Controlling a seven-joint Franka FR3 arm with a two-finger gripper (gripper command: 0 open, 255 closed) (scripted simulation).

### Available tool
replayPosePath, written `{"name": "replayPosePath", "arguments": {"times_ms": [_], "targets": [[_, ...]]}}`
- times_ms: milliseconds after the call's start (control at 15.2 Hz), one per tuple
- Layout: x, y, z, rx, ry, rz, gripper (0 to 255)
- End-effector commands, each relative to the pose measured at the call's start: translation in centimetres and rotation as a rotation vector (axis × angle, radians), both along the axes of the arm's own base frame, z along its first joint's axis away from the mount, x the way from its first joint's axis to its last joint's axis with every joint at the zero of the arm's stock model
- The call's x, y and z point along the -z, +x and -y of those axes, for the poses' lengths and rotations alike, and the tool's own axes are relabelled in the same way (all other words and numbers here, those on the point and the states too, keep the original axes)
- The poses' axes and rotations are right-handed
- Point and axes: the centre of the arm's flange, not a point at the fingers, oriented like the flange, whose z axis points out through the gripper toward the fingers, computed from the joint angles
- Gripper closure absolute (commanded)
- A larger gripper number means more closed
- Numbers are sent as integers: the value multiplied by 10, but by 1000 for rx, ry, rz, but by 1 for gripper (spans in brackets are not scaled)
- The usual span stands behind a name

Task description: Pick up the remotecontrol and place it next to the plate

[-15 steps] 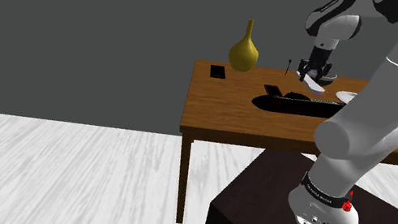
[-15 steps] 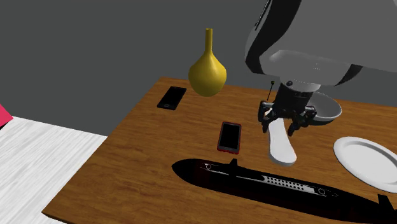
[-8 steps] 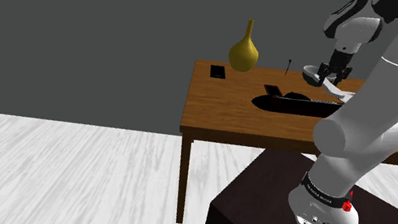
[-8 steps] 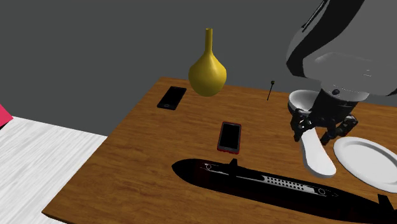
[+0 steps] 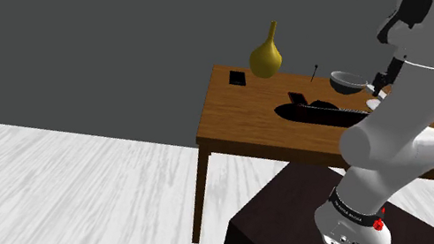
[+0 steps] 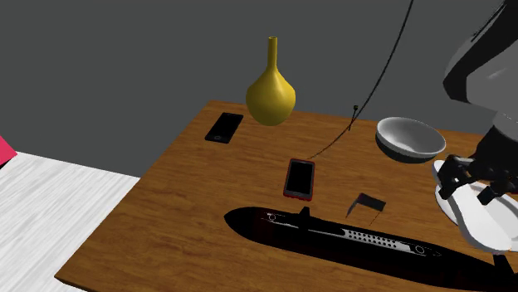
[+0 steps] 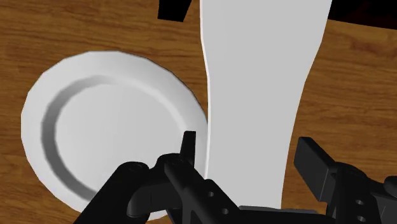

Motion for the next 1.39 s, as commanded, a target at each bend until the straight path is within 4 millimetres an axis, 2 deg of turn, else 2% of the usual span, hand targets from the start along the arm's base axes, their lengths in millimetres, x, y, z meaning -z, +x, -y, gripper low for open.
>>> {"name": "replayPosePath", "arguments": {"times_ms": [0, 1320], "targets": [[0, -24, 12, -2, -1, 1, 255], [-1, -247, 154, -3, -1, 1, 255]]}}
